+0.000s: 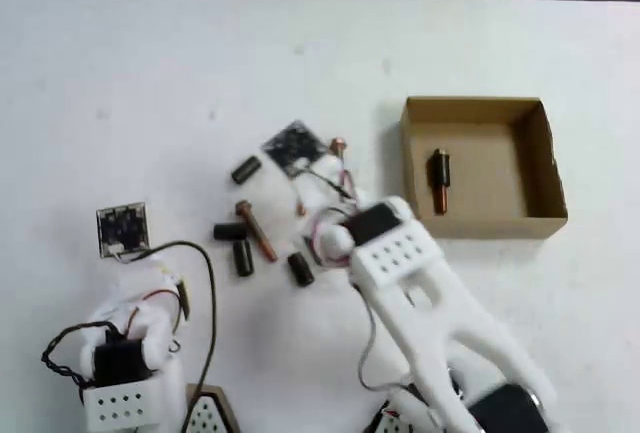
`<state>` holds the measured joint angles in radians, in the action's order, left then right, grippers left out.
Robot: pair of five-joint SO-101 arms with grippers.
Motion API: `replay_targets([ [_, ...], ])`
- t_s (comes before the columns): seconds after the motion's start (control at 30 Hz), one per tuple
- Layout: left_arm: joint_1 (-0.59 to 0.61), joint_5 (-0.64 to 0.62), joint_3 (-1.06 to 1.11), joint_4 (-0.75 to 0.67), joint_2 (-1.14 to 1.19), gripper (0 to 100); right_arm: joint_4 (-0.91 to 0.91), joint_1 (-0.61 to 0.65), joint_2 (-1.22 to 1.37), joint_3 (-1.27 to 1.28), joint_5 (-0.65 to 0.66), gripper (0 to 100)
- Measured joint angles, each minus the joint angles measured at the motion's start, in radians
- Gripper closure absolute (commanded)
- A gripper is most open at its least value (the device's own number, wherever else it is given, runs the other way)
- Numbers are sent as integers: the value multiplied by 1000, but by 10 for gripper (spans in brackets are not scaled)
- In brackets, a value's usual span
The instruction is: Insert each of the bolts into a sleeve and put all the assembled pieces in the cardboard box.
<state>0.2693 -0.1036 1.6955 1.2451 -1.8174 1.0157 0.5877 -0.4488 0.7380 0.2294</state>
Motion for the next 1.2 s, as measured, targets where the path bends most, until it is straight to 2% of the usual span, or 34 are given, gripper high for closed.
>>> replay_targets([
  [0.2, 0, 0, 0, 0, 0, 977, 72, 55, 230, -149, -3, 909],
  [0.33, 0, 0, 0, 0, 0, 977, 74, 60, 367, -216, -71, 904],
  [0.5, 0, 0, 0, 0, 0, 977, 74, 109, 488, -279, -92, 904],
  [0.73, 0, 0, 0, 0, 0, 977, 95, 201, 508, -299, -95, 904],
  [1.2, 0, 0, 0, 0, 0, 977, 164, 196, 508, -301, -95, 903],
])
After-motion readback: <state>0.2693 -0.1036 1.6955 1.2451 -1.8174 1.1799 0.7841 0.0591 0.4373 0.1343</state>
